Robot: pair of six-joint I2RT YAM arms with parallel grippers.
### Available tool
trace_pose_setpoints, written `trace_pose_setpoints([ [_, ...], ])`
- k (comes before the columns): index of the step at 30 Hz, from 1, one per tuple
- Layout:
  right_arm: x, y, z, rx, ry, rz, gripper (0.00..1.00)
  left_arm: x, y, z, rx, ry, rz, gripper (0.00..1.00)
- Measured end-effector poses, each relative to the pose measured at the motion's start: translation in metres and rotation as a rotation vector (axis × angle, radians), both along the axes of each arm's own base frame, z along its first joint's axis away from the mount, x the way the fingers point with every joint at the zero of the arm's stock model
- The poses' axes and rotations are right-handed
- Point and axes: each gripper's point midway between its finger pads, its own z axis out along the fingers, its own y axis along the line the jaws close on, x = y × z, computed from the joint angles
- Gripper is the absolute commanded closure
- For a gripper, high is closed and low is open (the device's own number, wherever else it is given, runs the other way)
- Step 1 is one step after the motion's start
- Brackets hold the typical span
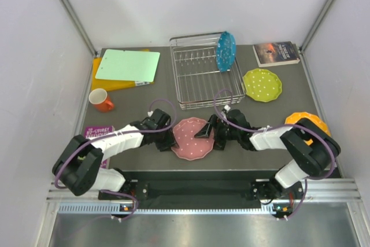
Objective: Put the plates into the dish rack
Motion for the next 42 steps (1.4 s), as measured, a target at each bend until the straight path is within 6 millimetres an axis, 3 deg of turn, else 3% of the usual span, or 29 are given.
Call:
trace_pose_setpoints([
  [7, 0.010, -0.013, -0.004, -0.040, -0.047, -0.039, 0.29, -0.003, -0.012, 0.000, -0.011, -0.029, -0.059, 0.65],
  [8, 0.012, -0.014, -0.004, -0.045, -0.051, -0.047, 0.38, -0.004, -0.013, 0.000, -0.012, -0.031, -0.066, 0.65],
  [11, 0.016, -0.018, -0.009, -0.071, -0.064, -0.063, 0.50, -0.009, -0.019, 0.000, -0.017, -0.031, -0.091, 0.65],
  [16, 0.018, -0.023, -0.014, -0.098, -0.081, -0.077, 0.53, -0.019, -0.030, 0.000, -0.038, -0.023, -0.139, 0.65],
  [19, 0.020, -0.022, -0.014, -0.100, -0.101, -0.067, 0.62, -0.020, -0.032, 0.000, -0.047, -0.018, -0.144, 0.65],
  [21, 0.020, -0.023, -0.014, -0.103, -0.118, -0.059, 0.74, -0.020, -0.033, 0.000, -0.050, -0.017, -0.145, 0.65],
  [22, 0.021, -0.023, -0.014, -0.104, -0.128, -0.054, 1.00, -0.020, -0.033, 0.001, -0.051, -0.017, -0.144, 0.64],
  [26, 0.022, -0.024, -0.013, -0.108, -0.160, -0.042, 1.00, -0.020, -0.034, 0.001, -0.052, -0.020, -0.157, 0.55],
  [27, 0.022, -0.023, -0.011, -0.106, -0.171, -0.038, 1.00, -0.020, -0.035, 0.001, -0.051, -0.026, -0.170, 0.49],
  [33, 0.012, -0.023, 0.025, -0.059, -0.329, 0.050, 1.00, -0.025, -0.034, 0.012, -0.020, -0.124, -0.358, 0.46],
  [38, 0.003, -0.030, 0.057, -0.046, -0.499, 0.120, 1.00, -0.007, -0.028, 0.057, -0.013, -0.345, -0.495, 0.46],
  [42, -0.001, -0.032, 0.064, -0.017, -0.530, 0.172, 1.00, 0.020, -0.011, 0.082, 0.013, -0.451, -0.483, 0.47],
])
